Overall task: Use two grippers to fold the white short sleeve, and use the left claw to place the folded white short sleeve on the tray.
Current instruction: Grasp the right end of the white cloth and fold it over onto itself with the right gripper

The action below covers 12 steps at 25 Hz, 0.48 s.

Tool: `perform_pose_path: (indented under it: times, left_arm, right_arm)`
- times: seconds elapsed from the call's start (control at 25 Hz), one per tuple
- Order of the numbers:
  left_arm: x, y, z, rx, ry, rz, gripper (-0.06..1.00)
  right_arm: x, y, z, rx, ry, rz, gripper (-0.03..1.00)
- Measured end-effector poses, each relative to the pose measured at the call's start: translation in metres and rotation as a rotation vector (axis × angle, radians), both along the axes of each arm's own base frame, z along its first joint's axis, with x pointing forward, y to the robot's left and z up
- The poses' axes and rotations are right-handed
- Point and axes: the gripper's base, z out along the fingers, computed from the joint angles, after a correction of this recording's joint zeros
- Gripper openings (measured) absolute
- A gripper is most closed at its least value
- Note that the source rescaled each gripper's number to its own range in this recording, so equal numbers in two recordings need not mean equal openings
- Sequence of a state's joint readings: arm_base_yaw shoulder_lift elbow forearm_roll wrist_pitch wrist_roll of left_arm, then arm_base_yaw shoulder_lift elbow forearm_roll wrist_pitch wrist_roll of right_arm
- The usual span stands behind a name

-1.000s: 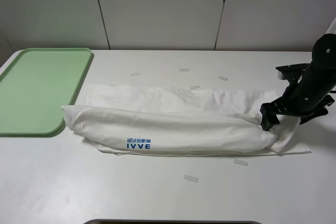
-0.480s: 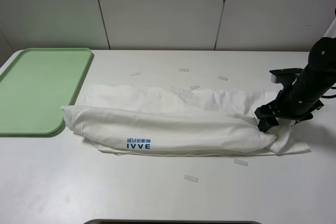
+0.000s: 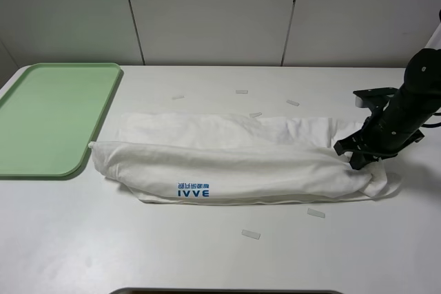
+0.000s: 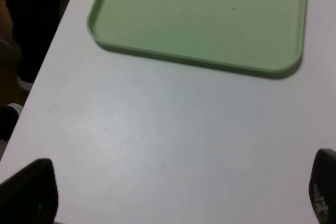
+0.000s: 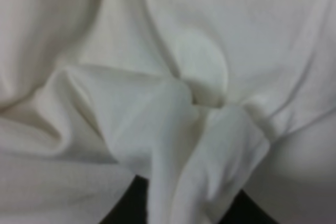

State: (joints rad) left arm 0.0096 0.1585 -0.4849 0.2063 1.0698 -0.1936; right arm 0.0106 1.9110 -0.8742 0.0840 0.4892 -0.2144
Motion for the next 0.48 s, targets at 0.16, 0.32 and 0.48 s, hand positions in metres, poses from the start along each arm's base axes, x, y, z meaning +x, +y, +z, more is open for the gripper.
perform_pose_path:
  times: [0.16,0.32,0.48]
  left_arm:
    - [0.0,0.0,0.0,0.0,0.0,0.0,0.94]
    - [0.0,0.0,0.0,-0.001,0.0,0.0,0.94]
    - [0.0,0.0,0.0,-0.001,0.0,0.0,0.94]
  right_arm:
    - [0.0,-0.001,0.003,-0.014,-0.014,0.02,0.17]
    - [0.0,-0.002,0.011,-0.031,-0.033,0.042,0.17]
    - [-0.003,-0.004,0.037,-0.057,-0.078,0.073,0.17]
